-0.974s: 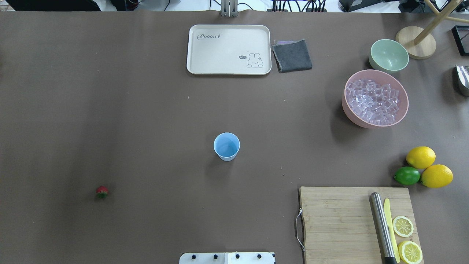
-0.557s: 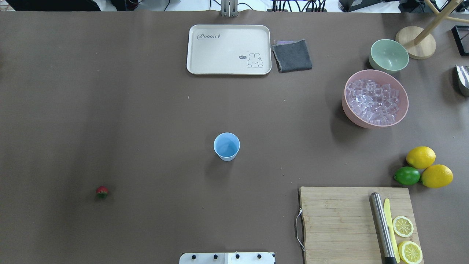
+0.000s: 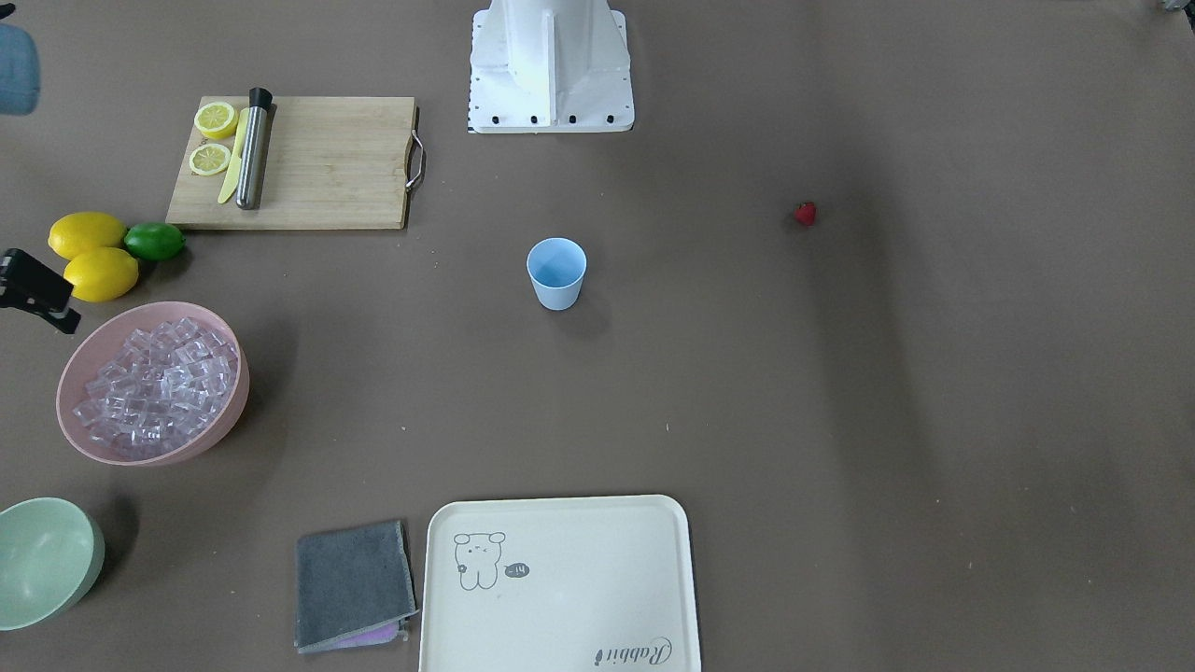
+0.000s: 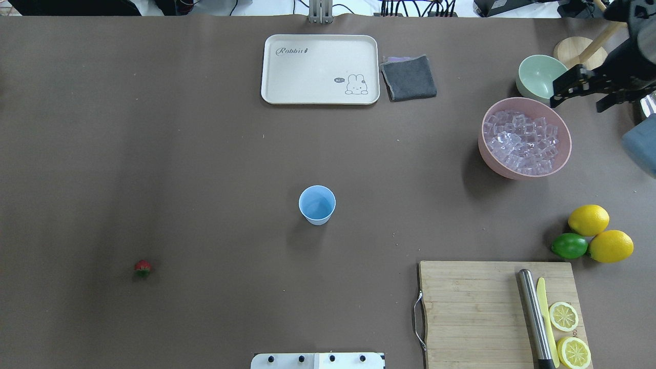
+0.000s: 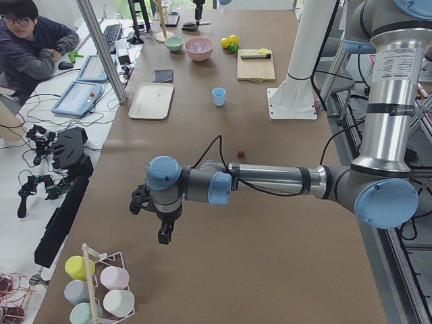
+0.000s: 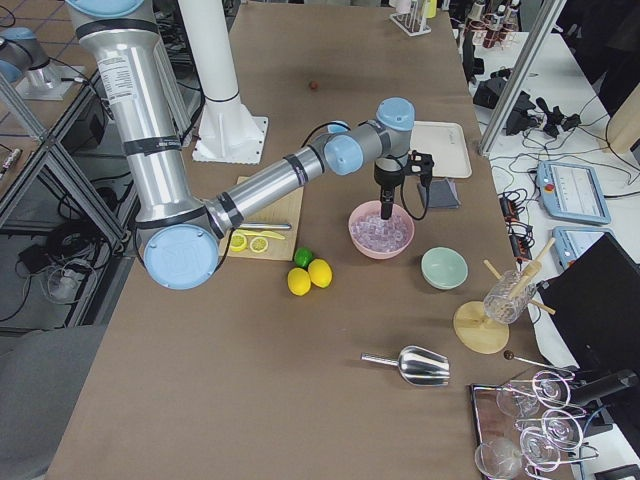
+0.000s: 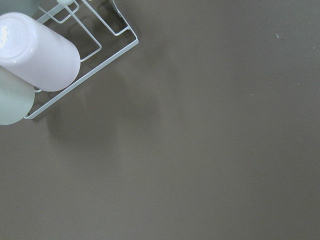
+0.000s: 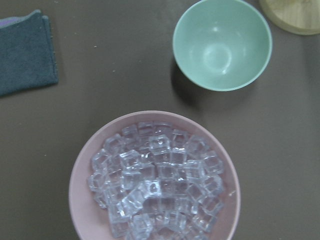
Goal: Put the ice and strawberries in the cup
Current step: 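Move the right gripper over the pink bowl of ice cubes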
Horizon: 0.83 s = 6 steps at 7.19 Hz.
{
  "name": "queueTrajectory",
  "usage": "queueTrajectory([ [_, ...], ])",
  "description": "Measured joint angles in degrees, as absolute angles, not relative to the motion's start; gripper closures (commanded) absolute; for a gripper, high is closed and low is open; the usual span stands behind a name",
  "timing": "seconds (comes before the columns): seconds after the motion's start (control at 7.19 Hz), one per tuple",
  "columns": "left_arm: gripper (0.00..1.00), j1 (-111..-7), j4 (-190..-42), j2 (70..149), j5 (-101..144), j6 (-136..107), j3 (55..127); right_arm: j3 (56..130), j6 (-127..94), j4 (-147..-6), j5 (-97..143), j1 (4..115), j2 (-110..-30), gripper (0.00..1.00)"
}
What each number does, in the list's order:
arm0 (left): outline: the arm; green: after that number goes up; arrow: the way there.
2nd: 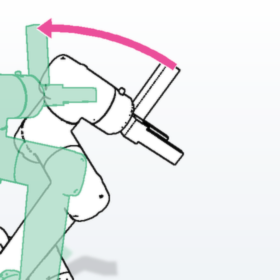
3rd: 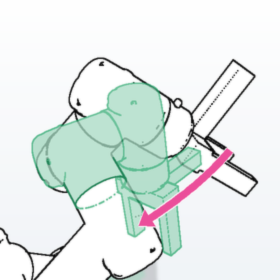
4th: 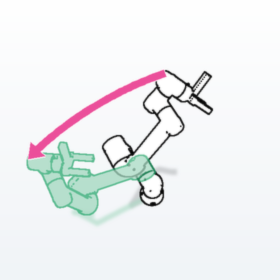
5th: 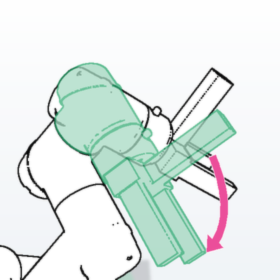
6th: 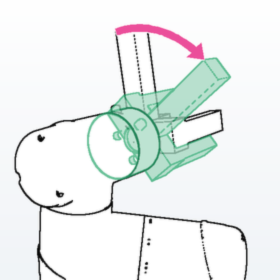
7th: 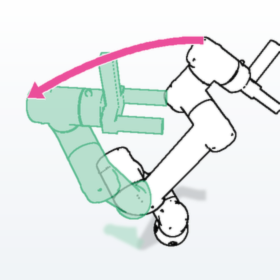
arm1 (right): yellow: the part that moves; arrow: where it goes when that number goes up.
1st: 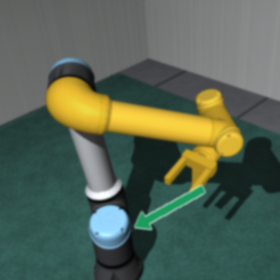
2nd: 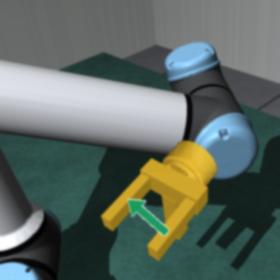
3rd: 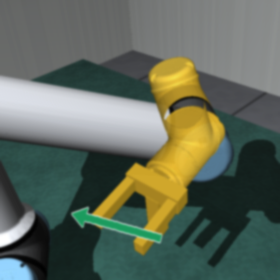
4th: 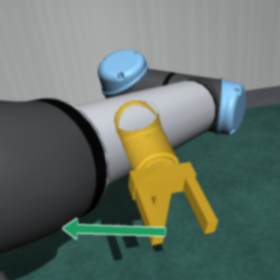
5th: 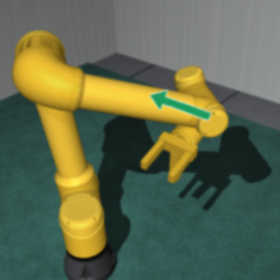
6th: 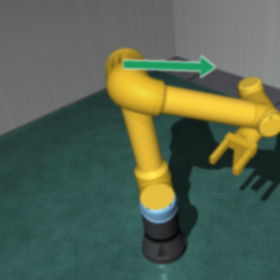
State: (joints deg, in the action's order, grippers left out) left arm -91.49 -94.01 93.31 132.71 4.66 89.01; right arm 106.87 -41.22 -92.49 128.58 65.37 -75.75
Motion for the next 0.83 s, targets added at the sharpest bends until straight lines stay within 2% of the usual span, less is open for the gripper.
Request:
queueTrajectory([
  [0.42, 0.02, -91.5, -94.0, 93.6, 132.7, 4.7, 88.8, 104.0, -49.4, -87.1, 122.8, 57.9, -74.5, 0.02],
  [0.83, 0.02, -91.4, -94.0, 93.7, 132.7, 4.7, 88.4, 100.6, -50.7, -85.3, 121.2, 56.5, -74.0, 0.02],
])
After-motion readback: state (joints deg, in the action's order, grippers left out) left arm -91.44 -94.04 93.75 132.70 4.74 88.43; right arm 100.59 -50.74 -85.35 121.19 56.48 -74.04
